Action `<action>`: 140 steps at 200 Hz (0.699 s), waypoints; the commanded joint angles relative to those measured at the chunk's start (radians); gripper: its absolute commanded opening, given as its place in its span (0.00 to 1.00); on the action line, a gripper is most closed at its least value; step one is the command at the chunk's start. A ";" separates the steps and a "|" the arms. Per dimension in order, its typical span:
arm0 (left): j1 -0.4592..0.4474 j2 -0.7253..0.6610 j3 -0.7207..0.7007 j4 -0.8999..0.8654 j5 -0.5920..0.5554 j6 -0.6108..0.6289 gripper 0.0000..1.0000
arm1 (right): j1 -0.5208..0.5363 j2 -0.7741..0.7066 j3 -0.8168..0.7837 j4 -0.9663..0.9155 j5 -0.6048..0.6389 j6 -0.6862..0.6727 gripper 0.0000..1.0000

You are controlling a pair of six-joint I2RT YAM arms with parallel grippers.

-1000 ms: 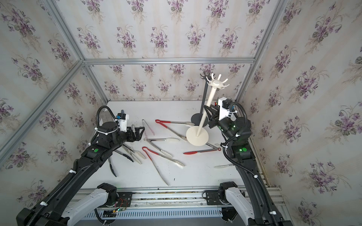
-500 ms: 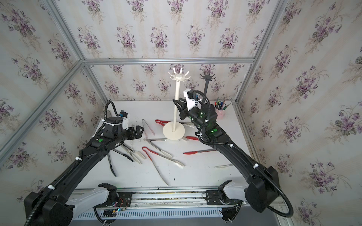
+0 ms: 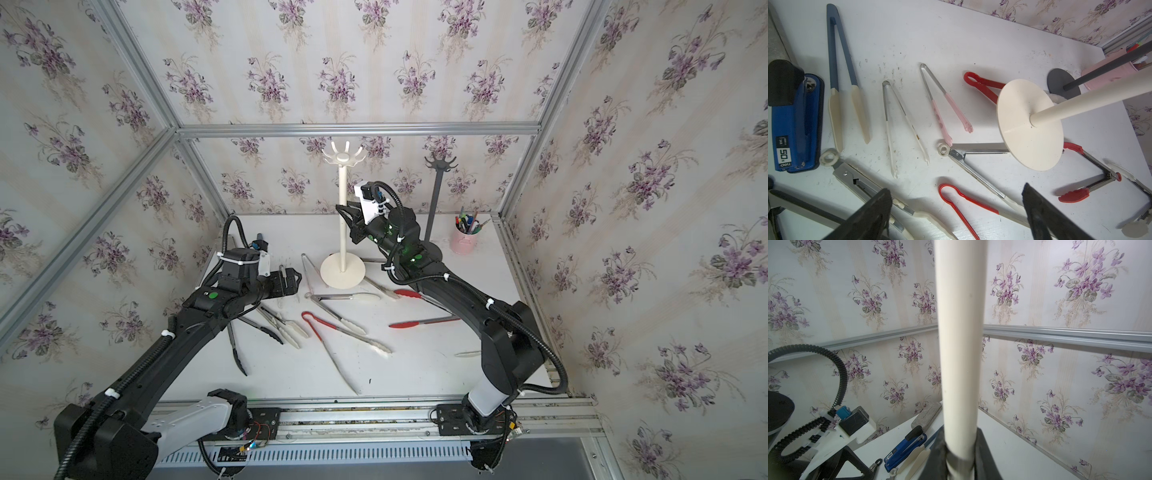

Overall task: Hang food tongs on kitchen utensil racks
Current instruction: Place the rack at the center of the board.

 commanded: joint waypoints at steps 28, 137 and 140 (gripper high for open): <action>0.002 0.003 0.005 -0.002 -0.001 0.003 0.99 | 0.021 0.050 0.016 0.154 -0.018 0.053 0.00; 0.003 -0.040 -0.023 -0.015 -0.027 0.026 0.99 | 0.008 0.172 0.058 0.171 0.006 0.107 0.00; 0.002 -0.042 -0.022 -0.015 -0.028 0.027 0.99 | 0.006 0.175 0.060 0.171 0.005 0.110 0.00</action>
